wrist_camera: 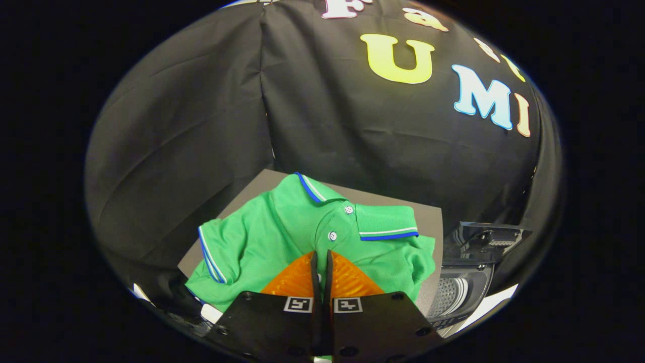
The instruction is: Put the clothes into the washing machine and then close the washing machine lid.
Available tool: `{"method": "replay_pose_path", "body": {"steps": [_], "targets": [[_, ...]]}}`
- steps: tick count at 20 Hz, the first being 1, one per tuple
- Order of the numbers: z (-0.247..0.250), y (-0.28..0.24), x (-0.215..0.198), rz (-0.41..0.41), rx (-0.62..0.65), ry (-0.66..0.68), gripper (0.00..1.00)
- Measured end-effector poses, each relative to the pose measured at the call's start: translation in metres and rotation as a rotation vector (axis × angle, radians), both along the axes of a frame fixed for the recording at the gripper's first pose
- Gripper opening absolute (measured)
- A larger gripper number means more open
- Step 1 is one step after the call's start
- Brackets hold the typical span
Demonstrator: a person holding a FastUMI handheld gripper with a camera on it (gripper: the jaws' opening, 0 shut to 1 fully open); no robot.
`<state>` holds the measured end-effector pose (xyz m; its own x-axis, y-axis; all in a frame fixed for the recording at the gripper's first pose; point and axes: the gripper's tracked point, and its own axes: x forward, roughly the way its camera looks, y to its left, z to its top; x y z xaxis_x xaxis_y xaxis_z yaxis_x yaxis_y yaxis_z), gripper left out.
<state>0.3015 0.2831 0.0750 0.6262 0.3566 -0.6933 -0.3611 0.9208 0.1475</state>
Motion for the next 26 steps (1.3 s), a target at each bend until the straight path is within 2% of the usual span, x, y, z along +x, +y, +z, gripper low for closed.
{"method": "replay_pose_path", "body": {"steps": [10, 13, 18, 26], "targets": [[0.080, -0.053, 0.006, -0.074, 0.132, -0.101, 0.01], [0.100, -0.076, 0.013, -0.081, 0.107, -0.154, 0.01], [0.110, -0.117, 0.006, -0.128, 0.116, -0.199, 0.01], [0.115, -0.219, 0.006, -0.256, 0.121, -0.218, 0.01]]}}
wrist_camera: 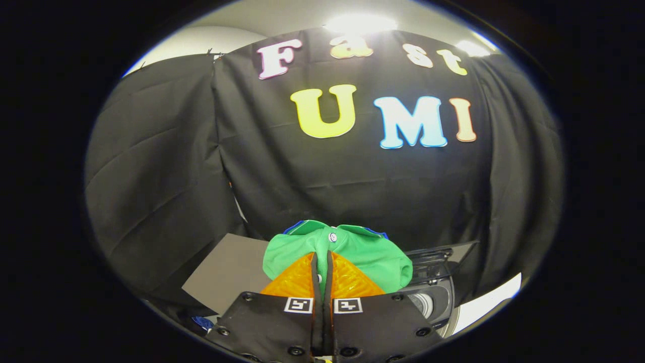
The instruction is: Put the clothes into the washing machine and then close the washing machine lid.
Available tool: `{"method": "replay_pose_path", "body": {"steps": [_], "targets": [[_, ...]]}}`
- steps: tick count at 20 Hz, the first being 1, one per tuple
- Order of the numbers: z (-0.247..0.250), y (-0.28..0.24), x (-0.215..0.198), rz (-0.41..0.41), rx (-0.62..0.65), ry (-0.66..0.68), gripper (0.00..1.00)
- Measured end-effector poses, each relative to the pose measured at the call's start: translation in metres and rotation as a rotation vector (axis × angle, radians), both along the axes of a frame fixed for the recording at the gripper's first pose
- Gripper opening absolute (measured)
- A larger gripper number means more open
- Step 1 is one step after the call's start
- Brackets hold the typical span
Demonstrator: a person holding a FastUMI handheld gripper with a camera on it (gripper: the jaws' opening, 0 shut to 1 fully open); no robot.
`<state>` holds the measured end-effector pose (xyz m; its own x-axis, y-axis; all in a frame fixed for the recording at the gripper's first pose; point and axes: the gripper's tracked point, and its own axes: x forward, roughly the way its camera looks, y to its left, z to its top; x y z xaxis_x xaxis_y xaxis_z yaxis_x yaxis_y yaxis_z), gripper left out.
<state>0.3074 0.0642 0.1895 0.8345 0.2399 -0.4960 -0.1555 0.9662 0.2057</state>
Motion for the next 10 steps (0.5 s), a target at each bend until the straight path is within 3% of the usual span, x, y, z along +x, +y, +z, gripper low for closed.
{"method": "replay_pose_path", "body": {"steps": [10], "targets": [[-0.012, -0.112, 0.001, -0.085, 0.029, 0.011, 0.01]]}}
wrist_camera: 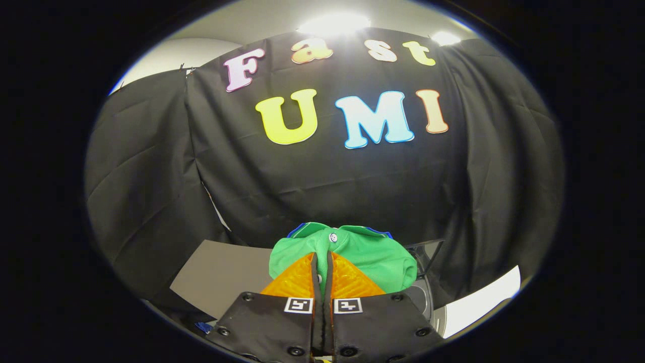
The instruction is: Put the clothes into the washing machine and then close the washing machine lid.
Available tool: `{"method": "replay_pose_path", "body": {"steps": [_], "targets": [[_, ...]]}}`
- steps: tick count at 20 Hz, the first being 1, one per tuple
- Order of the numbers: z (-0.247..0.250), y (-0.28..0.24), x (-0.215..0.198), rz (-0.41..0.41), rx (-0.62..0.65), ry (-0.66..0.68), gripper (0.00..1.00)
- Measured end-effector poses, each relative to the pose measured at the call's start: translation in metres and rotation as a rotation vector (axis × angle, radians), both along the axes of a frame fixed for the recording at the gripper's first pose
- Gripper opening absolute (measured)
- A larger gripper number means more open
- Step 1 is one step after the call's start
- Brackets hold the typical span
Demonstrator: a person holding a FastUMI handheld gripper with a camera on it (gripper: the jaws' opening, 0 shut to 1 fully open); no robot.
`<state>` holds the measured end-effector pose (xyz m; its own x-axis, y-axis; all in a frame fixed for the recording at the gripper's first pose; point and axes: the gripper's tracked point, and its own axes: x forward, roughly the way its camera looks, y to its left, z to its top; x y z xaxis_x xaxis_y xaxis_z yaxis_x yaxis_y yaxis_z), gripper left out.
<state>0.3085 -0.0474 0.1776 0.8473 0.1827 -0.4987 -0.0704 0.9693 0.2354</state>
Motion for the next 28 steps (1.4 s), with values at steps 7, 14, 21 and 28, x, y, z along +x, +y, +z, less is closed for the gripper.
{"method": "replay_pose_path", "body": {"steps": [7, 14, 21, 28], "targets": [[-0.014, -0.048, 0.006, -0.027, 0.011, 0.015, 0.01], [-0.040, -0.071, 0.010, -0.023, 0.025, 0.037, 0.01], [-0.110, -0.082, 0.007, -0.020, 0.012, 0.119, 0.01], [-0.192, -0.080, 0.009, 0.004, 0.025, 0.226, 0.01]]}}
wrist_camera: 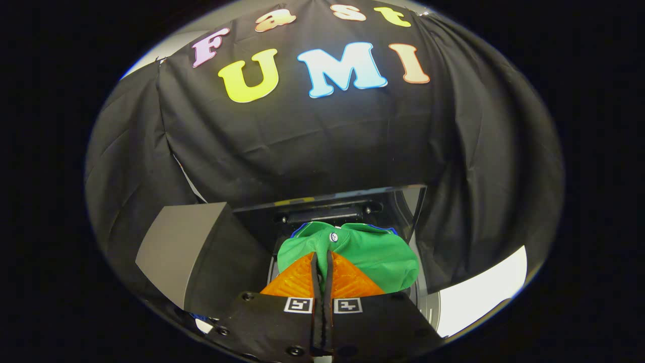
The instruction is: Put the clothes into the washing machine and then close the washing machine lid.
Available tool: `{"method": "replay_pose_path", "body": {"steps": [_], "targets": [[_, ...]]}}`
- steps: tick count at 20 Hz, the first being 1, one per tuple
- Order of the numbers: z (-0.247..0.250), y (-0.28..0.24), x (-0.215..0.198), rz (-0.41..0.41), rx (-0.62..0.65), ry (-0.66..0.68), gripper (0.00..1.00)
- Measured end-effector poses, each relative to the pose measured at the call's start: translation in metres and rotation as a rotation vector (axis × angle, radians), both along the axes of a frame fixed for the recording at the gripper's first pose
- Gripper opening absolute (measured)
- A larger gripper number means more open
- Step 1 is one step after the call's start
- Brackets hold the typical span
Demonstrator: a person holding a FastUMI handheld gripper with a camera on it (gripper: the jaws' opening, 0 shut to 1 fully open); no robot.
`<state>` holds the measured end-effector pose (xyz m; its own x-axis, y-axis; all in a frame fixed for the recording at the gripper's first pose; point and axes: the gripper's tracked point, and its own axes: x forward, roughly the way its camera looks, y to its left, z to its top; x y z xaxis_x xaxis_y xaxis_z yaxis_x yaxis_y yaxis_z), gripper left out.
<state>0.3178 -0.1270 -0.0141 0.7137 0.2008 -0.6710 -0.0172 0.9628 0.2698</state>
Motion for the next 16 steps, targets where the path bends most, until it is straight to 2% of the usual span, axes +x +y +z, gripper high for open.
{"method": "replay_pose_path", "body": {"steps": [6, 16], "targets": [[-0.055, 0.001, 0.007, 0.005, 0.000, 0.074, 0.01], [-0.142, -0.002, 0.015, -0.033, 0.015, 0.202, 0.01]]}}
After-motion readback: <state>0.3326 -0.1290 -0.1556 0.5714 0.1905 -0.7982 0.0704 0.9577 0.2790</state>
